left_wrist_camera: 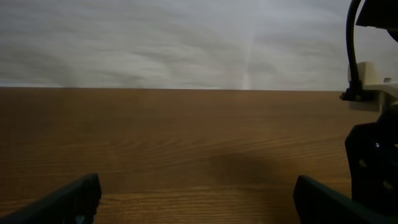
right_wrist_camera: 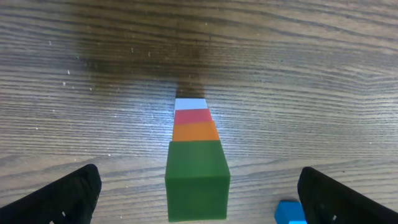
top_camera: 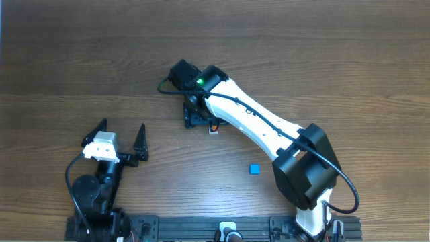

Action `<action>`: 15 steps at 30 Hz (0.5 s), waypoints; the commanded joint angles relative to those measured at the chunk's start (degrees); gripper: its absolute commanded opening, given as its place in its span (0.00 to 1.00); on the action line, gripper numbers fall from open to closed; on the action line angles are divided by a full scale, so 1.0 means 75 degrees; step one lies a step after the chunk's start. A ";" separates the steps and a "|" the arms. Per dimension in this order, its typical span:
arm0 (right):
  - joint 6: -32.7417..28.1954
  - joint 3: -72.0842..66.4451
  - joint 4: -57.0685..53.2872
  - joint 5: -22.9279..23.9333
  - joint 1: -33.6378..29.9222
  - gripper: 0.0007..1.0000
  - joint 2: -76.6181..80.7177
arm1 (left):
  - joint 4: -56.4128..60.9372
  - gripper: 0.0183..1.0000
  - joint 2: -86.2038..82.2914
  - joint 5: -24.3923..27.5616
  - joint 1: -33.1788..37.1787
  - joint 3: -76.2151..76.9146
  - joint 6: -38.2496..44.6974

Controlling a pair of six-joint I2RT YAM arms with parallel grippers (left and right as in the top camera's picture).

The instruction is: Stack Cubes

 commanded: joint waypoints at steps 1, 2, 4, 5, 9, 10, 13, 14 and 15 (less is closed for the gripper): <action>-0.0192 -0.0082 -0.0221 0.0052 0.0213 0.99 -0.0414 | -0.0003 1.00 -0.0052 0.0099 0.0047 -0.0041 0.0111; -0.0251 -0.0082 -0.0358 -0.0023 0.0262 0.99 -0.0565 | -0.0003 1.00 -0.0052 0.0099 0.0047 -0.0041 0.0111; -0.0303 -0.0090 -0.0694 -0.0099 0.0388 0.99 -0.0886 | 0.0000 1.00 -0.0052 0.0099 0.0047 -0.0041 0.0111; -0.0309 -0.0119 -0.0877 -0.0085 0.0475 0.99 -0.1064 | -0.0003 1.00 -0.0052 0.0099 0.0044 -0.0041 0.0111; -0.0306 -0.0603 -0.1102 -0.0073 0.0702 0.99 -0.1737 | -0.0003 1.00 -0.0052 0.0099 0.0044 -0.0041 0.0111; -0.0294 -0.0857 -0.1090 -0.0079 0.0740 0.99 -0.1964 | 0.0000 1.00 -0.0050 0.0099 0.0047 -0.0038 0.0111; 0.0026 -0.1874 -0.0959 -0.0105 0.0766 0.99 -0.2667 | -0.0003 1.00 -0.0047 0.0099 0.0047 -0.0041 0.0111; 0.0154 -0.2267 -0.0845 -0.0105 0.0761 0.99 -0.2908 | -0.0003 1.00 -0.0047 0.0099 0.0044 -0.0041 0.0111; 0.0245 -0.2655 -0.0679 -0.0140 0.0743 0.99 -0.3144 | -0.0003 1.00 -0.0047 0.0099 0.0044 -0.0041 0.0111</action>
